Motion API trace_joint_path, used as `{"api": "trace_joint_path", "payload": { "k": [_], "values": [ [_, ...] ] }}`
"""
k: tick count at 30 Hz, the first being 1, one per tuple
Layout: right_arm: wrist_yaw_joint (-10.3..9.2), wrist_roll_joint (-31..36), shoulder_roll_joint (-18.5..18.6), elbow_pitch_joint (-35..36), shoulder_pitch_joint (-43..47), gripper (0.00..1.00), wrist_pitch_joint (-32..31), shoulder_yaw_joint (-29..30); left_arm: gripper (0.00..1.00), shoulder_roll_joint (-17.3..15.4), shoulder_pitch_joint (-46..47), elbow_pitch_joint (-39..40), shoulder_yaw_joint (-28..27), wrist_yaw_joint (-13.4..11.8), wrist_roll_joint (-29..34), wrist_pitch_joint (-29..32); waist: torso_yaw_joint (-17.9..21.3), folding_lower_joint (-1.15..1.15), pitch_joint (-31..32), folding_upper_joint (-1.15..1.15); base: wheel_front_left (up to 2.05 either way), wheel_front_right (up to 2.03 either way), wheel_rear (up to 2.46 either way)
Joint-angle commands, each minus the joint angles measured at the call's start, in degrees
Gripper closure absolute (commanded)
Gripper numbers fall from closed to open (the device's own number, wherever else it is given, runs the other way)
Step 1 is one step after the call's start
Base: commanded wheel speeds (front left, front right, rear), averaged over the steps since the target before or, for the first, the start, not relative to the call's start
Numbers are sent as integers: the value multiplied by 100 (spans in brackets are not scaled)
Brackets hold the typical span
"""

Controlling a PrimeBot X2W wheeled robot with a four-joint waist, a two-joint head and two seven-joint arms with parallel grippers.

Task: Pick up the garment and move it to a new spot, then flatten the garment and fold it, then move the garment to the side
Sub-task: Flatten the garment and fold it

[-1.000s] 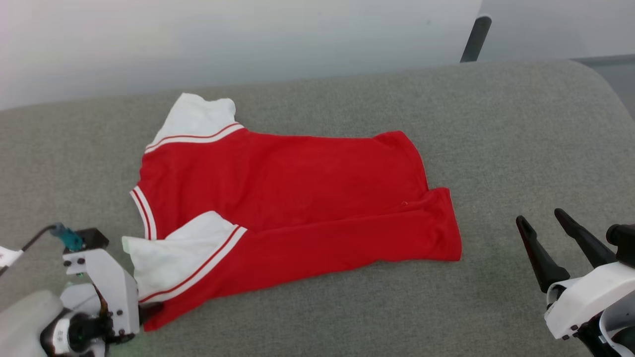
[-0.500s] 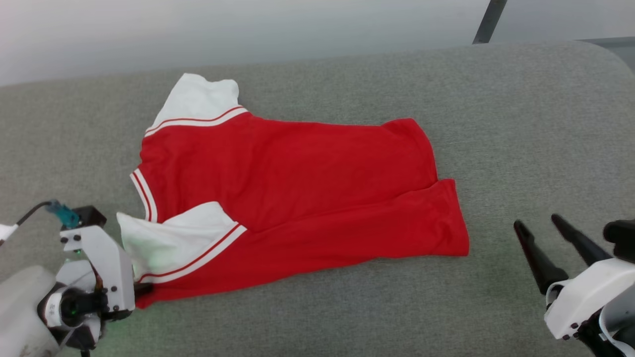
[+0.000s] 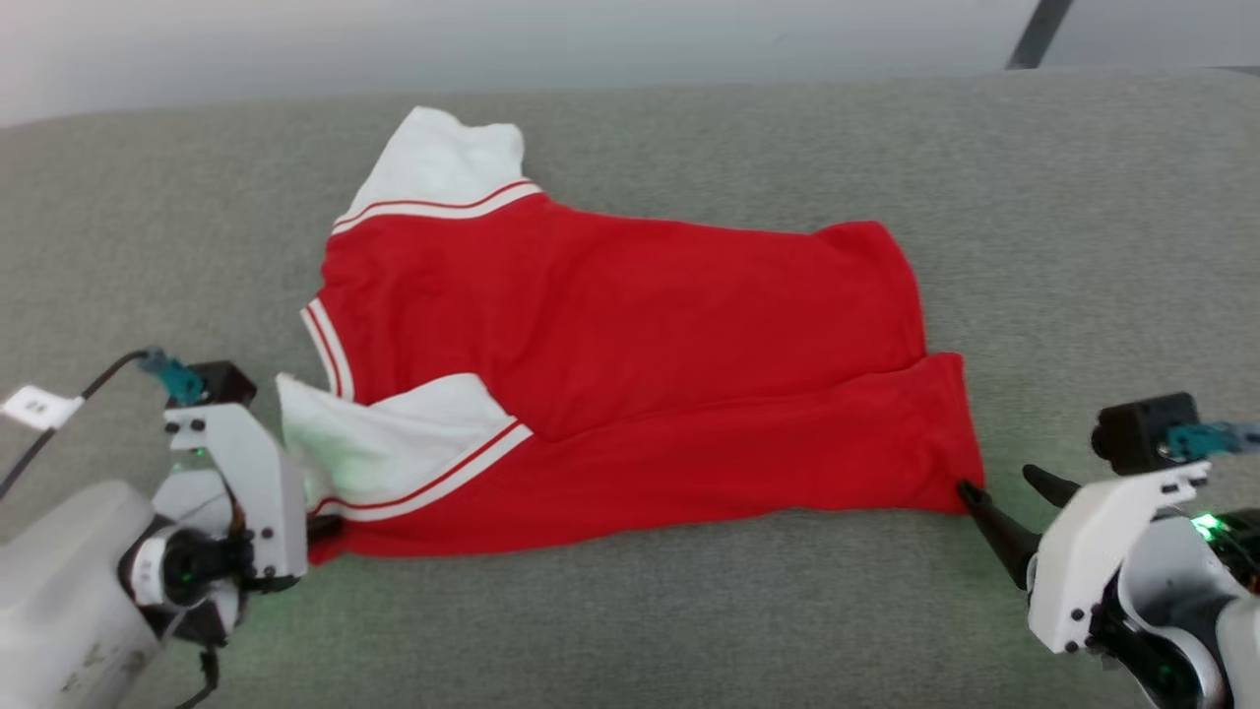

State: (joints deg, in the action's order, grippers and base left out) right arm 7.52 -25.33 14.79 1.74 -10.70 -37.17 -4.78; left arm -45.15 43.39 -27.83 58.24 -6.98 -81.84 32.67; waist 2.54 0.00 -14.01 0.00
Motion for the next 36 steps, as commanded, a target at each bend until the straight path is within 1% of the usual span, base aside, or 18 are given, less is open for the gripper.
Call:
{"api": "trace_joint_path", "payload": {
  "k": [1,5,9,10,11,17,21,25,31,36],
  "values": [
    [-6,96,-30,-164,-157,0,-105,-38,100,278,42,-42,75,24,84,-87,-155,0,-93,0,0,0,0],
    [-6,202,-125,-582,-420,0,-292,-87,100,401,161,-59,82,62,157,-111,-285,0,-158,0,0,0,0],
    [-5,229,-145,-1073,-616,0,-415,-282,100,488,218,-135,72,123,153,-129,-362,0,-185,0,0,0,0],
    [-5,250,-129,-1185,-656,62,-429,-337,100,508,228,-159,77,133,161,-132,-375,0,-189,0,0,0,0],
    [-5,248,-107,-1290,-685,100,-452,-394,100,535,236,-186,75,159,162,-140,-393,0,-191,0,0,0,0],
    [-6,151,-5,-1617,-859,100,-417,-444,100,608,241,-377,60,262,121,-160,-431,0,-162,0,0,0,0],
    [-6,75,86,-1600,-906,100,-431,-419,100,587,254,-454,15,330,80,-160,-419,0,-99,0,0,0,0],
    [-7,3,173,-1515,-872,100,-462,-400,100,522,248,-449,-15,345,33,-110,-404,0,-30,0,0,0,0],
    [-7,-117,310,-1239,-713,100,-576,-366,100,349,139,-287,-79,193,-97,18,-397,0,92,0,0,0,0],
    [-7,-191,434,-983,-503,100,-685,-312,100,139,-32,66,-75,-27,-211,174,-406,0,173,0,0,0,0]
  ]
}}
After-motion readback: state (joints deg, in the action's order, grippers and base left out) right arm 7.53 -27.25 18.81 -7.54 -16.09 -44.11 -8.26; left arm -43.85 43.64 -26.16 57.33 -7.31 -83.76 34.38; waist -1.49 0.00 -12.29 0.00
